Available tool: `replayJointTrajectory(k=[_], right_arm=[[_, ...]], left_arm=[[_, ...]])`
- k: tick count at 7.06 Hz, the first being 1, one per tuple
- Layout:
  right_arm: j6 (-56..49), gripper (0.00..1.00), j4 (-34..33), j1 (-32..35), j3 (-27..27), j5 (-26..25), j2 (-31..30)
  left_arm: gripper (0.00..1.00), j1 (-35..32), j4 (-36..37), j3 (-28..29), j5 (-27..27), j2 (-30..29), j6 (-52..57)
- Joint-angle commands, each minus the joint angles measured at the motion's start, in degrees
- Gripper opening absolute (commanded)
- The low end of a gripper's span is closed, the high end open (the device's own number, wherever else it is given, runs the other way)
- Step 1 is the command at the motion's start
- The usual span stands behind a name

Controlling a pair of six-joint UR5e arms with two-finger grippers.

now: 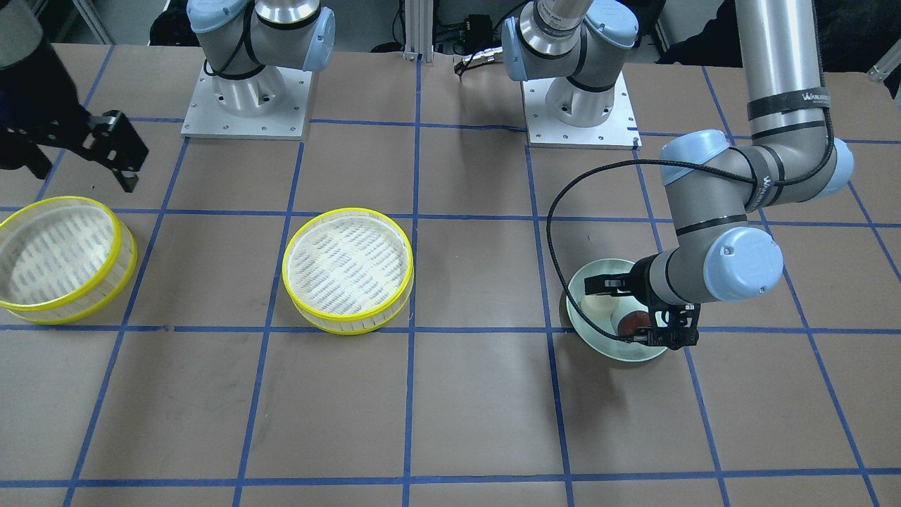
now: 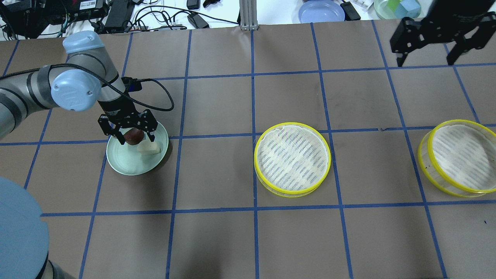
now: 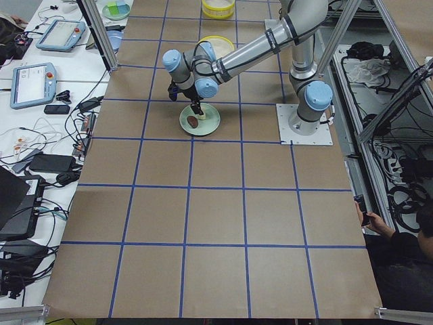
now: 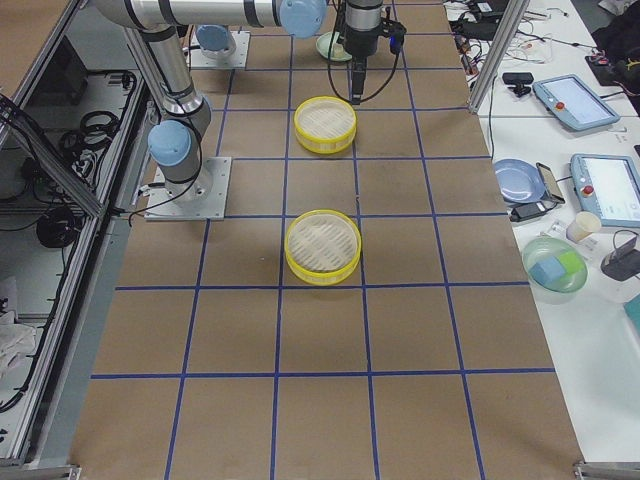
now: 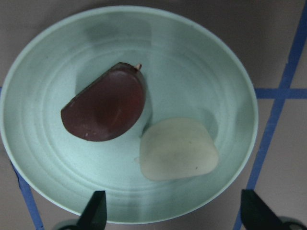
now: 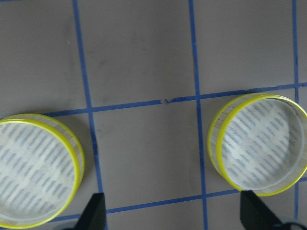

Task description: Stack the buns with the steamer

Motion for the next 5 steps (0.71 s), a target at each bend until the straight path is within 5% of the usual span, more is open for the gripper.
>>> replayJointTrajectory(k=[1,3,5], right_arm=[[-19.45,1.00,-1.08,-16.25,5.20,-0.26,0.26],[-38.26,0.99,-17.62,-29.12,12.49,0.00,6.11],[-42.63,0.94,-28.02,-33.29,15.41,-0.26,14.80]], left_arm=[[0.90,0.00,2.26,-0.02,-0.26,-2.61,0.02],[0.90,0.00,1.92,-0.02,-0.34,-3.24,-0.76],[0.91,0.00,1.56,-0.02,-0.34,-3.33,-3.21]])
